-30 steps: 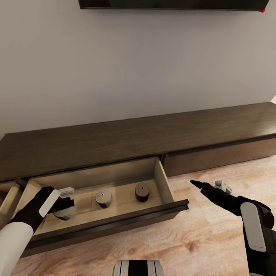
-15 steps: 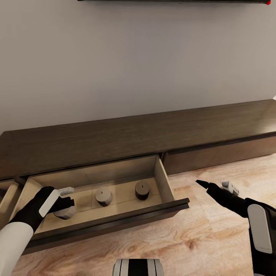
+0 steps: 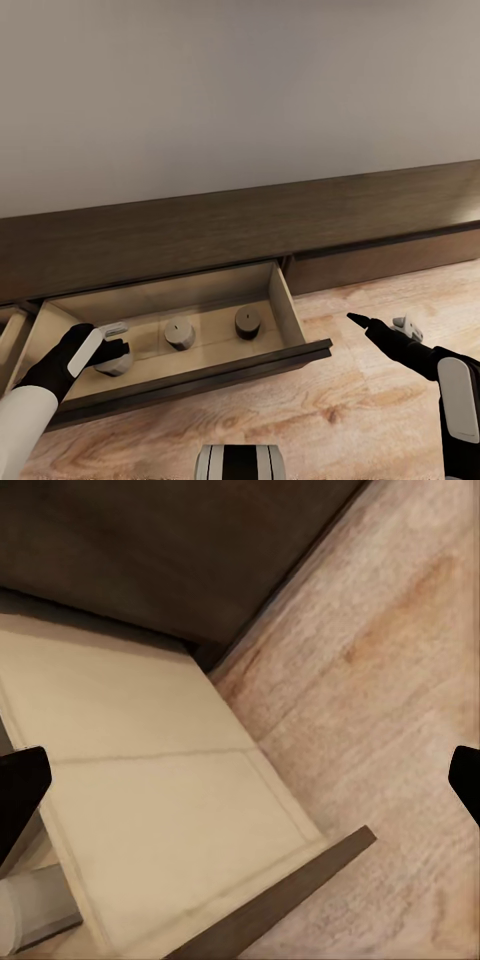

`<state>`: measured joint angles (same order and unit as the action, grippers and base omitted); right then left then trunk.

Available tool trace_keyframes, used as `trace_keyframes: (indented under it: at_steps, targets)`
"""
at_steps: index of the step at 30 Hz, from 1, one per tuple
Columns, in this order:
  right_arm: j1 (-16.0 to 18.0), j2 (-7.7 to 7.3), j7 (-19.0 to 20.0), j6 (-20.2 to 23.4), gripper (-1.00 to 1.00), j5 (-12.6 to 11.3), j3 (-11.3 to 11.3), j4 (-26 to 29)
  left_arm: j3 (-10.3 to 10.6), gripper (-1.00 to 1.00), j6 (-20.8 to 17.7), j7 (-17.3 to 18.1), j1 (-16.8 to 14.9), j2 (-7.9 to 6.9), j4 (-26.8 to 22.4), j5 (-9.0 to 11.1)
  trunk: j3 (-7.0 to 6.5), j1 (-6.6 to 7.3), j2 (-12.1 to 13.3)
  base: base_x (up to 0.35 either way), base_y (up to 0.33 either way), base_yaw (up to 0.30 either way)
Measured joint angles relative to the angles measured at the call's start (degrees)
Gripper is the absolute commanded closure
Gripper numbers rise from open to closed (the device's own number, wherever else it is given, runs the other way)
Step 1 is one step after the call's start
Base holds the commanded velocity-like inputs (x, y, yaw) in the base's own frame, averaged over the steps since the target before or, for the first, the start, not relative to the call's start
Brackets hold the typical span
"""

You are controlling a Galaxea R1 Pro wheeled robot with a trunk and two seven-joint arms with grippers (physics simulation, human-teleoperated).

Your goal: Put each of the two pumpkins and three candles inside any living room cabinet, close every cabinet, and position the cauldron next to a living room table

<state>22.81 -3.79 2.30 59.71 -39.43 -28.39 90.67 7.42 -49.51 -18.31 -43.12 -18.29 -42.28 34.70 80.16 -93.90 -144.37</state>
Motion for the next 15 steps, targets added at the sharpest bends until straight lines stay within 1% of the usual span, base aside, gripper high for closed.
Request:
trace_keyframes:
  at_steps: [6, 12, 15]
  targets:
    - [0.00, 0.00, 0.00, 0.00, -1.00, 0.00, 0.03, 0.00, 0.01, -1.00, 1.52, 0.00, 0.00, 0.00, 0.03, 0.00, 1.33, -0.15, -0.08, 0.000, 0.000, 0.000]
    - [0.00, 0.00, 0.00, 0.00, -1.00, -0.03, 0.06, 0.00, -0.03, -1.00, 2.17, 0.00, -0.01, -0.03, -0.07, -0.03, 1.34, -0.15, -0.08, 0.000, 0.000, 0.000]
    - [0.00, 0.00, 0.00, 0.00, -1.00, 0.00, 0.07, 0.00, -0.06, -1.00, 2.25, 0.00, 0.00, -0.07, -0.13, 0.00, 1.99, -0.23, -0.12, 0.000, 0.000, 0.000]
